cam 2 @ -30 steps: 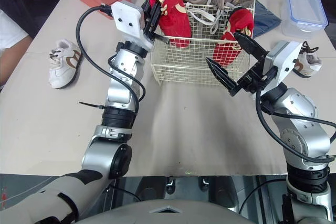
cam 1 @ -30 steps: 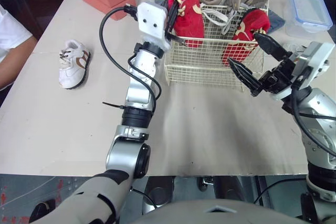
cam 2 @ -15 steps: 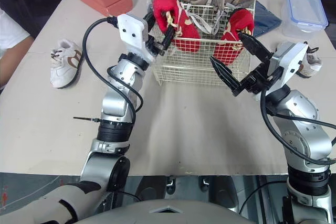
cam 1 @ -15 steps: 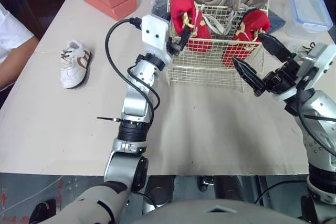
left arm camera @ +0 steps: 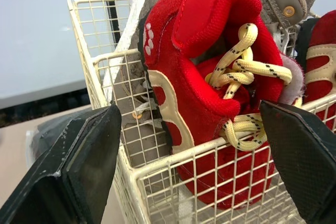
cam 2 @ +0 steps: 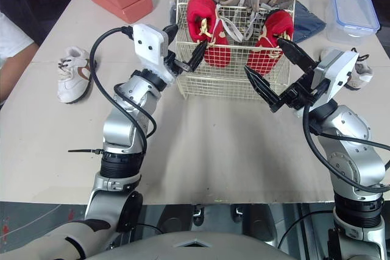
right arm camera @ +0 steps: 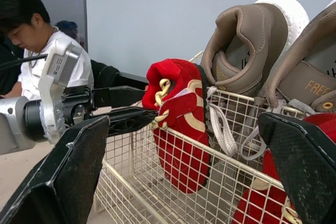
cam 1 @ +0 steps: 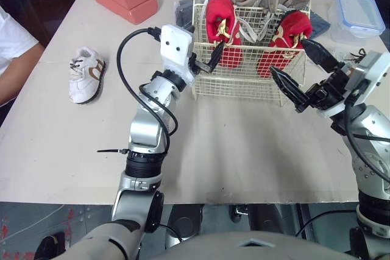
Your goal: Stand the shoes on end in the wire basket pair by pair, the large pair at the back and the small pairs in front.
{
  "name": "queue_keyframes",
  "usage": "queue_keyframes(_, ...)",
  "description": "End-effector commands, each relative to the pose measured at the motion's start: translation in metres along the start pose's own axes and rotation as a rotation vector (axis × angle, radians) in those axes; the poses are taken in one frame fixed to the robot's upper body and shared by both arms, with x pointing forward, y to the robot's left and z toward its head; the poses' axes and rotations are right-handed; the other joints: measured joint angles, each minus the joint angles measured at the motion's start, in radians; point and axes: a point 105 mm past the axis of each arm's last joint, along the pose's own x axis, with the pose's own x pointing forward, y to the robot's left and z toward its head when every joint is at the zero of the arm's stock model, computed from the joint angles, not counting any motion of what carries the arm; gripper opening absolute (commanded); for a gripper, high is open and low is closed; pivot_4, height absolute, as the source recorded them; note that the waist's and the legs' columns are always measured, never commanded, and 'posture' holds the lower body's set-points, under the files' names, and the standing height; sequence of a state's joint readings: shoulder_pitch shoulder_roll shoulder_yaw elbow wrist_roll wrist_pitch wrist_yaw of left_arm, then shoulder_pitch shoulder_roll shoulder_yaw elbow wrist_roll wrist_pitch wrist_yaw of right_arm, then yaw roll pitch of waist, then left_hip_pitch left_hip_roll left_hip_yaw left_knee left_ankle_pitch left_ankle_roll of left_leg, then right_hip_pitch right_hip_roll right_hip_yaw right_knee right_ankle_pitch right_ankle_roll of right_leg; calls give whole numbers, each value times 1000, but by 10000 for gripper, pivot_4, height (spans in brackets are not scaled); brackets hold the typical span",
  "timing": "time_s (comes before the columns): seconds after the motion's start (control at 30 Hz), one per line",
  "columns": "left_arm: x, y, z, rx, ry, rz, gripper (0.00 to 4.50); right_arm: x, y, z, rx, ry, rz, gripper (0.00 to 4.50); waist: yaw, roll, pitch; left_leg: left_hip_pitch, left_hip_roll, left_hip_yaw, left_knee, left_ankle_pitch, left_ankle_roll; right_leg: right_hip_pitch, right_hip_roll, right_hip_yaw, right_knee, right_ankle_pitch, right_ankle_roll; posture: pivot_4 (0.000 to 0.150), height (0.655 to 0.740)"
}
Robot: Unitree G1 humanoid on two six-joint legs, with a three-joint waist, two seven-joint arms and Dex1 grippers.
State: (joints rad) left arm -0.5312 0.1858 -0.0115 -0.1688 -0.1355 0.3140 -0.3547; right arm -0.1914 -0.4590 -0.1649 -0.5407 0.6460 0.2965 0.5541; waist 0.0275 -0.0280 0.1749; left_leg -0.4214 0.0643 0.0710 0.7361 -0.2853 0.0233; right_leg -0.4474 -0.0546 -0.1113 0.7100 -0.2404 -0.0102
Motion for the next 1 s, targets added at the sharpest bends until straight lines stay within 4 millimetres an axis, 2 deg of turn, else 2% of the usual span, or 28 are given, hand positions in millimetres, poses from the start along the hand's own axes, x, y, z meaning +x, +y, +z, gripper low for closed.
queue_keyframes(0.03, -9, 2, 12, -20, -38, -20, 44807, -7, -14, 12, -49, -38, -51, 45000, -1, 0, 0, 0, 0, 0, 0, 0, 0, 0, 0, 0, 0, 0, 0, 1500, 6860)
queue_keyframes(0.17, -16, 1, 36, -52, -130, -103, 44807, -19, -38, 12, -74, -15, -132, 45000, 0, 0, 1, -1, 0, 0, 0, 0, 0, 0, 0, 0, 0, 0, 0, 1500, 6860)
queue_keyframes(0.23, -20, 1, 50, -72, -171, -170, 44807, -30, -58, 10, -81, 6, -200, 45000, 0, 0, 1, -1, 0, 0, 0, 0, 0, 0, 0, 0, 0, 0, 0, 1500, 6860)
queue_keyframes(0.4, -33, -7, 70, -140, -158, -399, 44807, -60, -103, -3, -120, 142, -331, 45000, -2, 1, 1, 0, 0, 1, 0, 0, 0, 0, 0, 0, -1, 0, 0, 1500, 6860)
queue_keyframes(0.47, -41, -14, 74, -142, -121, -507, 44807, -72, -119, -10, -138, 213, -367, 45000, -7, 1, 1, 0, 0, 1, 0, 0, 0, 0, 0, 0, -1, 0, 0, 1500, 6860)
queue_keyframes(0.53, -51, -20, 78, -133, -54, -620, 44807, -90, -143, -22, -155, 317, -429, 45000, -9, 2, 2, 0, 0, 1, -1, 0, 0, 0, 0, 1, -1, 0, 0, 1500, 6860)
queue_keyframes(0.67, -62, -22, 86, -128, 9, -699, 44807, -116, -174, -31, -181, 425, -502, 45000, -13, 3, 3, 1, 0, 3, -2, 0, 0, 0, 0, 3, -1, -1, 1, 1500, 6860)
queue_keyframes(0.8, -76, -25, 90, -129, 91, -772, 44807, -137, -207, -38, -137, 480, -622, 45000, -17, 4, 3, 5, 0, 5, -5, 0, 0, 0, 2, 6, -1, -1, 1, 1500, 6860)
queue_keyframes(0.9, -81, -29, 92, -140, 120, -798, 44807, -146, -220, -48, -102, 531, -655, 45000, -17, 5, 4, 6, -1, 7, -7, 3, -4, -1, 2, 9, -1, -1, 1, 1500, 6860)
queue_keyframes(1.0, -81, -30, 94, -139, 127, -795, 44807, -145, -230, -54, -37, 529, -689, 45000, -18, 5, 4, 6, -1, 8, -7, 3, -5, -1, 2, 10, -2, -1, 2, 1500, 6860)
